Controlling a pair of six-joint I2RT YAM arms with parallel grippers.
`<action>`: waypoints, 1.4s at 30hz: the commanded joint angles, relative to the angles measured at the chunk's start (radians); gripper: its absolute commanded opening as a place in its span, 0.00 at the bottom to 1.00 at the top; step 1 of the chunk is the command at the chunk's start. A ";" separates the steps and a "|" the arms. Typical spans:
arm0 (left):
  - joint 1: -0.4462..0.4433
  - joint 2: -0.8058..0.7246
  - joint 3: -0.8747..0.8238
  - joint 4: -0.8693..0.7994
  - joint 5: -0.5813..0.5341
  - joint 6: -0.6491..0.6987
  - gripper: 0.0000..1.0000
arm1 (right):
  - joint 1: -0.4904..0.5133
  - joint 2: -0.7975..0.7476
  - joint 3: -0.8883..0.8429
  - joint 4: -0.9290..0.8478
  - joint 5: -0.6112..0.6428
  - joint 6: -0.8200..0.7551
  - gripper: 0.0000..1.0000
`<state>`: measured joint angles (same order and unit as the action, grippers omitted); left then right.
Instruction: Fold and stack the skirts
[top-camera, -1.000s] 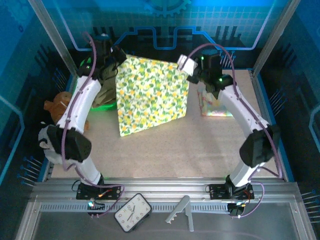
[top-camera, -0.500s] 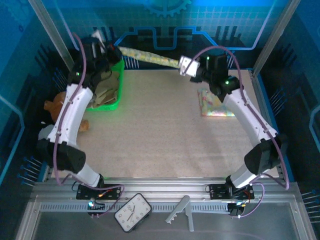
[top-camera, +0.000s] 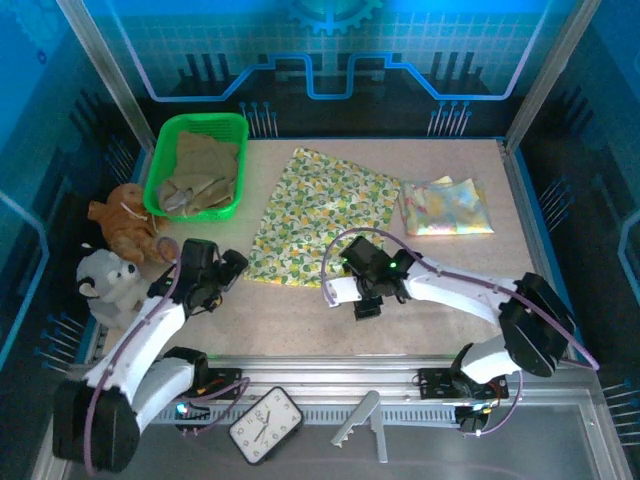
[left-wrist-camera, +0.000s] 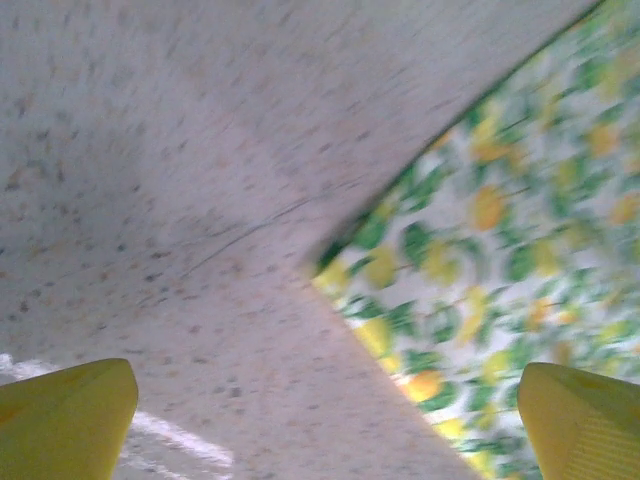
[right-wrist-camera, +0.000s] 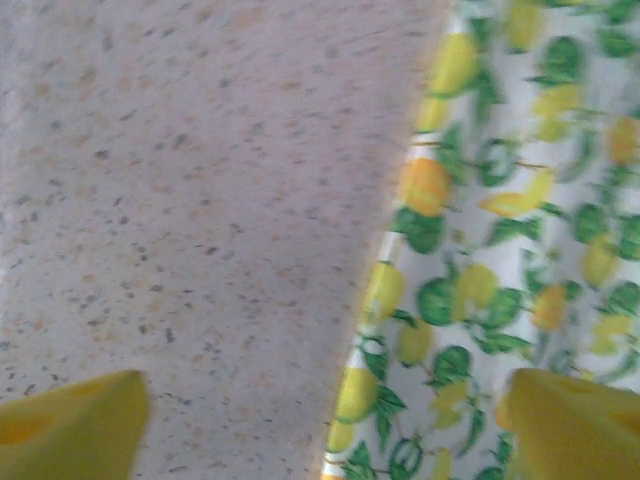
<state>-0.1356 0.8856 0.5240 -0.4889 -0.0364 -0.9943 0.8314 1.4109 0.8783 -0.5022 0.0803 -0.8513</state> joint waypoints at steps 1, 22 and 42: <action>-0.007 0.009 0.073 -0.006 -0.028 -0.025 0.99 | -0.099 -0.119 -0.039 0.256 -0.042 0.213 1.00; -0.218 0.807 0.456 0.242 0.140 -0.026 0.99 | -0.611 0.617 0.640 0.048 -0.302 1.486 1.00; -0.187 0.737 0.235 0.213 0.028 -0.149 0.99 | -0.601 1.014 1.077 -0.111 -0.351 1.545 1.00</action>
<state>-0.3393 1.6257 0.8337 -0.1623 0.0723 -1.0843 0.2222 2.3547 1.9247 -0.5690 -0.2512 0.6617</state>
